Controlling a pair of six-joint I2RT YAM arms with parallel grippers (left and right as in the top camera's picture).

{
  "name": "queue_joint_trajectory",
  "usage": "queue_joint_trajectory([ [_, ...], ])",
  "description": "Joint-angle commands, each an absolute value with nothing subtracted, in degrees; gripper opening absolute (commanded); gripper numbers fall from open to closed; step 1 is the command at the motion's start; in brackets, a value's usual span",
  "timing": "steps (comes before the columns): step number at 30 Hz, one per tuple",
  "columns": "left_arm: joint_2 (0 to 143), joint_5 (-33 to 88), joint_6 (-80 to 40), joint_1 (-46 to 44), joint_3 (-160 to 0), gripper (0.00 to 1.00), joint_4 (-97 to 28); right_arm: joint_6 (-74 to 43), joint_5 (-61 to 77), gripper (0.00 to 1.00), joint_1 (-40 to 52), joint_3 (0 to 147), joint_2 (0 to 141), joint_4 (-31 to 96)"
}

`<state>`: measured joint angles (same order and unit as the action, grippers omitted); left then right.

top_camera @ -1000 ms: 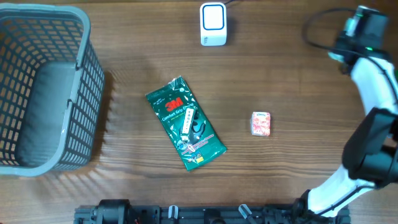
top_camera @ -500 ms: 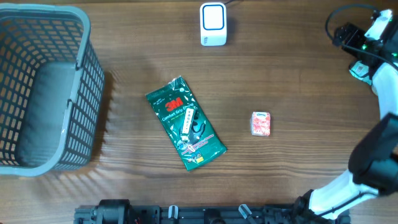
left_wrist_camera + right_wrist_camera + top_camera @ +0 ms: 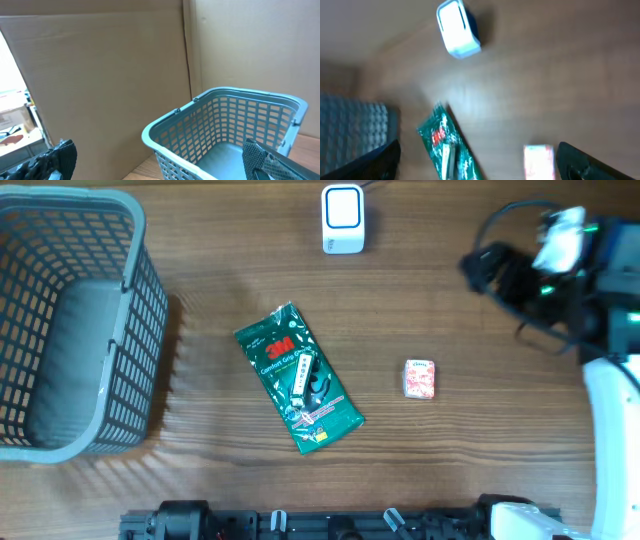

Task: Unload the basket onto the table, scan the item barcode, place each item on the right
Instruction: 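Reach the right gripper to the red-white Kleenex pack and grasp it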

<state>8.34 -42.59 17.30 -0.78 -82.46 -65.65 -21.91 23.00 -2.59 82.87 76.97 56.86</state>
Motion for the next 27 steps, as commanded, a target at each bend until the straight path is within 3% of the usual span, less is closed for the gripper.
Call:
queue_joint_trajectory([
  [1, 8.0, -42.7, 17.8, -0.5, -82.5, 1.0, -65.5, -25.9, 16.3, 0.99, 5.5, 78.7, 79.7, 58.4],
  [9, 8.0, -42.7, 17.8, -0.5, -82.5, 1.0, -65.5, -37.4, -7.7, 0.8, 25.4, 70.7, 95.2, 59.0],
  [15, 8.0, -42.7, 17.8, -0.5, -82.5, 1.0, -65.5, -40.6, -11.2, 0.71, 26.4, 70.6, 104.7, 59.2],
  [23, 8.0, -42.7, 17.8, -0.5, -82.5, 1.0, -65.5, -40.7, -12.7, 0.68, 26.4, 68.9, 107.6, 56.4],
  [27, 8.0, -42.7, 17.8, -0.5, -82.5, 1.0, -65.5, -41.1, -12.7, 0.53, 26.4, 65.8, 107.6, 53.5],
])
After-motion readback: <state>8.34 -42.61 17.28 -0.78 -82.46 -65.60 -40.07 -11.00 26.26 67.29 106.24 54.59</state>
